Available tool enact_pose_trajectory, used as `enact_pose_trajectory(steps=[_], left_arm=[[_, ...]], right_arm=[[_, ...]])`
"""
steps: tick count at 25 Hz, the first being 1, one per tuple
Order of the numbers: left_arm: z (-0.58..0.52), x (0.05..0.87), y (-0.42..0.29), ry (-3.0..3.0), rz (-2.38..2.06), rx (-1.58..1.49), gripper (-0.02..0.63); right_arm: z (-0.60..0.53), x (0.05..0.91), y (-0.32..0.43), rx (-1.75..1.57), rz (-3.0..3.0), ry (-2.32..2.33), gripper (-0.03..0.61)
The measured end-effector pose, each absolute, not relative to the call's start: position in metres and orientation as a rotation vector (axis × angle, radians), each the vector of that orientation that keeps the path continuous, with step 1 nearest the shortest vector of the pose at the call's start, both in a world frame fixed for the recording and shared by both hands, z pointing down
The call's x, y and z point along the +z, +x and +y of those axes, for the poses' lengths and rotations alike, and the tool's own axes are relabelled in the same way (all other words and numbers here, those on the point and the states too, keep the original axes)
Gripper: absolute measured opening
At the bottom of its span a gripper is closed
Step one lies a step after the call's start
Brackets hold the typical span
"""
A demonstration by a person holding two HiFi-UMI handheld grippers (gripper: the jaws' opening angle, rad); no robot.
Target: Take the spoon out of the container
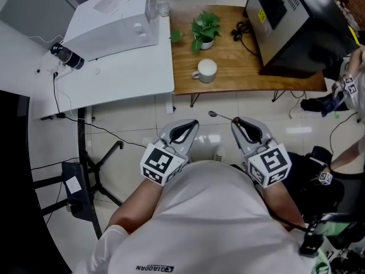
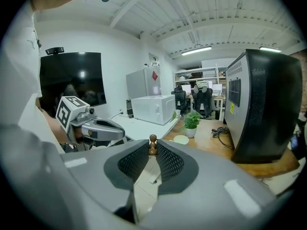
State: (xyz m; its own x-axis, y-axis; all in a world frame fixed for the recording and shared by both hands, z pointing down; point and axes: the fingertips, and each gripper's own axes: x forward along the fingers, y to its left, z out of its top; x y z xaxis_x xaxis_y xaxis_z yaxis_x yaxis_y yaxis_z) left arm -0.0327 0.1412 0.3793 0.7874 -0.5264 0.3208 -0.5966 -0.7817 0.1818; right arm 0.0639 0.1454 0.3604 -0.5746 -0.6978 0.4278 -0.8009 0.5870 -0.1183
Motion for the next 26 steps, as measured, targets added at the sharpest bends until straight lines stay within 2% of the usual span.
enact_pose_trajectory(steps=[26], left_arm=[[0.1385,0.3789,-0.0241,2.715,-0.856,0.400,0.005]], right_arm=[[0.1429,0.3630,0.0658,0.430,-2.491,1.177,0.054]])
